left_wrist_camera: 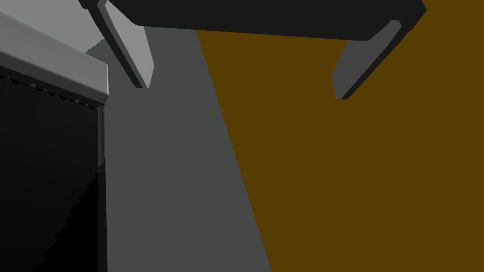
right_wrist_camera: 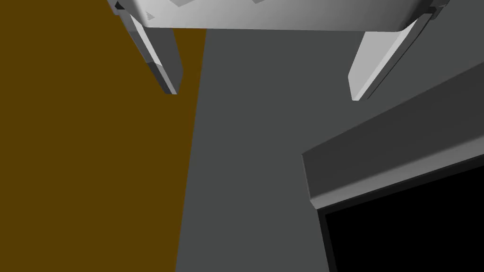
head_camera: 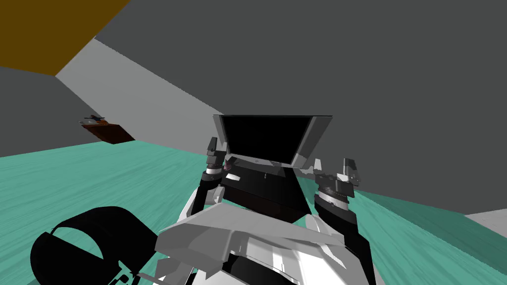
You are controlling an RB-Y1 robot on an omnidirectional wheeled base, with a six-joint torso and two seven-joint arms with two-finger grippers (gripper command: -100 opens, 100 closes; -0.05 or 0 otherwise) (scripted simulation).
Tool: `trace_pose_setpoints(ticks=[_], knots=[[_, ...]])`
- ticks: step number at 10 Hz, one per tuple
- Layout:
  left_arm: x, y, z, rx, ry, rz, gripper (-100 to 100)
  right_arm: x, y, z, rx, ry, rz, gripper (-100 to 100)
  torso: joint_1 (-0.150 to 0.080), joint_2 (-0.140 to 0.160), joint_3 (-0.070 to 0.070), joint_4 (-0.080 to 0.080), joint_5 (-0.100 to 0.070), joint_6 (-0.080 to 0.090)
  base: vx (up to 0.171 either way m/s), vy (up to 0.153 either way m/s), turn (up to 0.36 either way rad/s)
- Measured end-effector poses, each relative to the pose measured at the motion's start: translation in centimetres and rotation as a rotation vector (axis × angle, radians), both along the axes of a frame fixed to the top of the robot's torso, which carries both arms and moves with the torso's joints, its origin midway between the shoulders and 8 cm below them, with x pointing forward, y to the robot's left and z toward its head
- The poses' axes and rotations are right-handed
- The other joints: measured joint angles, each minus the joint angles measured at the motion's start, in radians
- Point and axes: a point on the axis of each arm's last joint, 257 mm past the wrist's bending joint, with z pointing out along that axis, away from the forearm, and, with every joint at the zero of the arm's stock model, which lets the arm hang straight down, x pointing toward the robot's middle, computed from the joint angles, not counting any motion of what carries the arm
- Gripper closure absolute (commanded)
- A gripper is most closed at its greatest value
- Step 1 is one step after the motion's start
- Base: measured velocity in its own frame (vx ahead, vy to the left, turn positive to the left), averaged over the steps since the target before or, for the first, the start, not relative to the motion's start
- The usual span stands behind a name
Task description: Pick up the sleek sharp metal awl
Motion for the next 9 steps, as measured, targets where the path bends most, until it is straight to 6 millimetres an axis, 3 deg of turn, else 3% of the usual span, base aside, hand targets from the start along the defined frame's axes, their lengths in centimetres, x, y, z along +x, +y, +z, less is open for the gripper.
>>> trace_pose_setpoints(ticks=[3, 9], knots=[[0.0, 0.0, 0.0, 0.0, 0.0, 0.0, 0, 1.7, 0.4, -2.3, -0.068, 0.075, 0.023, -100, 0.004, 0.002, 0.001, 0.0, 0.001, 0.0, -0.042, 0.067, 0.133], [0.0, 0.0, 0.0, 0.0, 0.0, 0.0, 0, 4.7, 1.0, -9.2, -0.216, 0.272, 0.052, -100, 0.005, 0.003, 0.002, 0.001, 0.001, 0.0, -0.041, 0.079, 0.158]])
